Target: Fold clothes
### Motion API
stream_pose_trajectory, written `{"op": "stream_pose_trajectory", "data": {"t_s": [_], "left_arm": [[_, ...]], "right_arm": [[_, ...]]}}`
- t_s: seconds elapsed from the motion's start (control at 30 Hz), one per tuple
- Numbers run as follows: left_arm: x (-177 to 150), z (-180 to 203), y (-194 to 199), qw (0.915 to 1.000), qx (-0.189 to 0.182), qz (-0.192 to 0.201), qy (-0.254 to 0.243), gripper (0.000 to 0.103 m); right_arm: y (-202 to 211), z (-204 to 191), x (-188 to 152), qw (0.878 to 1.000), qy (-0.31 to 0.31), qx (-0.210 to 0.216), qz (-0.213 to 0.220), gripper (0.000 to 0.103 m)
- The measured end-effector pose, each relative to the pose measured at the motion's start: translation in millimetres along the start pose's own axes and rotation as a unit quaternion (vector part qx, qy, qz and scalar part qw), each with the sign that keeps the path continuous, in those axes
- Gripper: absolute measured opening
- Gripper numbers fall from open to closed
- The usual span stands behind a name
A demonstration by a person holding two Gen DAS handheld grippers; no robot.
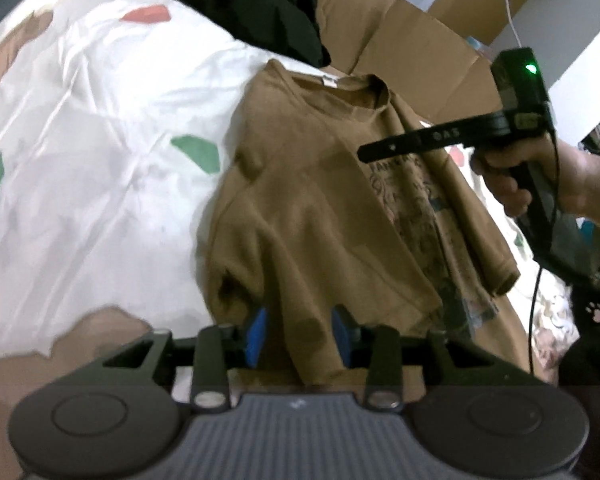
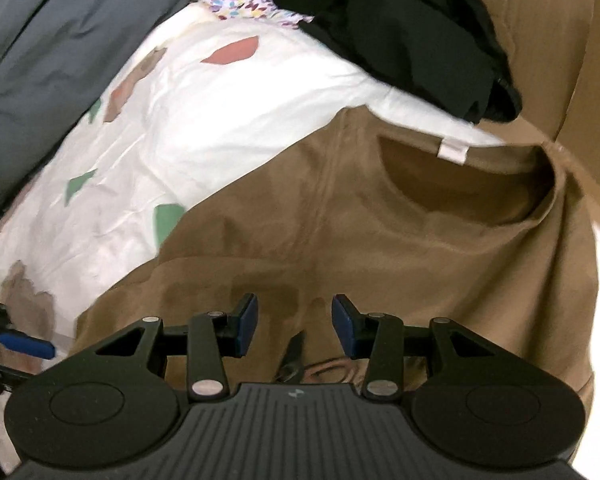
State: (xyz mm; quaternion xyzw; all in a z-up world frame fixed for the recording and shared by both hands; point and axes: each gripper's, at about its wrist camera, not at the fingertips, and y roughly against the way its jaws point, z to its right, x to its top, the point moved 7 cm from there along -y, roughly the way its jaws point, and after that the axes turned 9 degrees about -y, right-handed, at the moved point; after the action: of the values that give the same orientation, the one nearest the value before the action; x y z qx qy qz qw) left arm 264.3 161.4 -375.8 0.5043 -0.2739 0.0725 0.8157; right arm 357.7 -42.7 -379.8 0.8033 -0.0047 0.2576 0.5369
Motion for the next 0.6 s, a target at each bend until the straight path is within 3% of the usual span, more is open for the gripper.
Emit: {"op": "stream_pose_trajectory", "data": {"t_s": [0.53, 0.6], "left_arm": [[-22.4, 1.5, -5.0, 0.9986, -0.025, -0.007, 0.046, 0.037], [-22.2, 2.6, -4.1, 0.9984, -0.027, -0.002, 0.049, 0.031]], "right_arm": [[16.5, -25.4, -122.0, 0.995, -0.051, 0.032, -0.082, 0.046], [18.2, -28.0, -130.5, 0.995, -0.051, 0.033, -0.085, 0.046]]}}
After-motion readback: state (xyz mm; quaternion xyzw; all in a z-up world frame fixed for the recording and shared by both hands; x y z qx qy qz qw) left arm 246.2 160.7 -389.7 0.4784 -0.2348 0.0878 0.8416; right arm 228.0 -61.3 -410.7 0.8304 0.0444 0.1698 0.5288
